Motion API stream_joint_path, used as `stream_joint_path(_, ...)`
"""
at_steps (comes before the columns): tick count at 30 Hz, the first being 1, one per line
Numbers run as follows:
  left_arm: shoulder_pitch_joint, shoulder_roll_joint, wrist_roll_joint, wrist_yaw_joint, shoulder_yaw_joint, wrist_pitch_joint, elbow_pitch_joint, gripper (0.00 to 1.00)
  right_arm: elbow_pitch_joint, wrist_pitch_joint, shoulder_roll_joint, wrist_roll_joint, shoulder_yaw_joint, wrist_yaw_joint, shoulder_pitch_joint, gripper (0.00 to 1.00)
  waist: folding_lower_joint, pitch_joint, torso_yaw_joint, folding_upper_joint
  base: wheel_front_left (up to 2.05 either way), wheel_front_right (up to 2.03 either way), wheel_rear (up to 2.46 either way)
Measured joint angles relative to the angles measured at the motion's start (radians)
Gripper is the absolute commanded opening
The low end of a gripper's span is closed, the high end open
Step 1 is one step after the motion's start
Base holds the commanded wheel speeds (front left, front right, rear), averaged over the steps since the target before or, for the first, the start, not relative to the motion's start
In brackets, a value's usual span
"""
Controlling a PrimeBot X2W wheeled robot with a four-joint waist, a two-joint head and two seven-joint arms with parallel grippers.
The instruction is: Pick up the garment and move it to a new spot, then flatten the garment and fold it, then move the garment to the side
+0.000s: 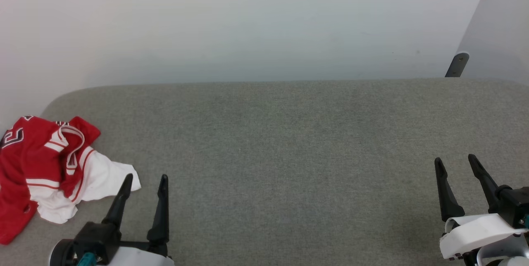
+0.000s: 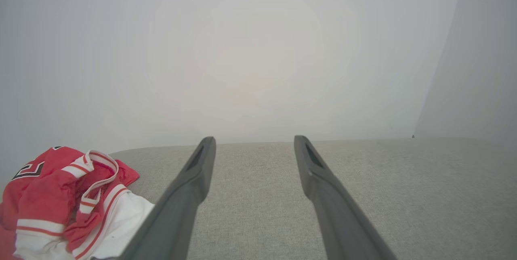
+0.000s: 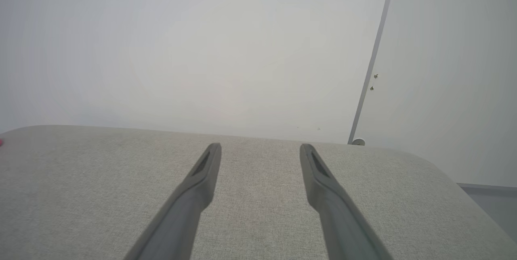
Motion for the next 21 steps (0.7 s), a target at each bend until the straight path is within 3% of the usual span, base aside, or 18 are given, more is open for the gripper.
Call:
stream_joint_path(11,-0.003,-0.001,-0.013,-0.008,0.012,0.000,0.022,1.00,0.000,0.002,-0.008,-0.001,0.002,0.000,0.001,1.00,0.0000,-0.001,0.017,0.0000,0.00,0.00,0.00)
stream_joint_path(21,-0.012,0.003,-0.039,0.051,0.062,0.027,0.034,1.00,0.009,0.011,-0.011,0.007,0.051,0.000,-0.005,1.00,0.0000,-0.012,0.115,0.0000,0.00,0.00,0.00)
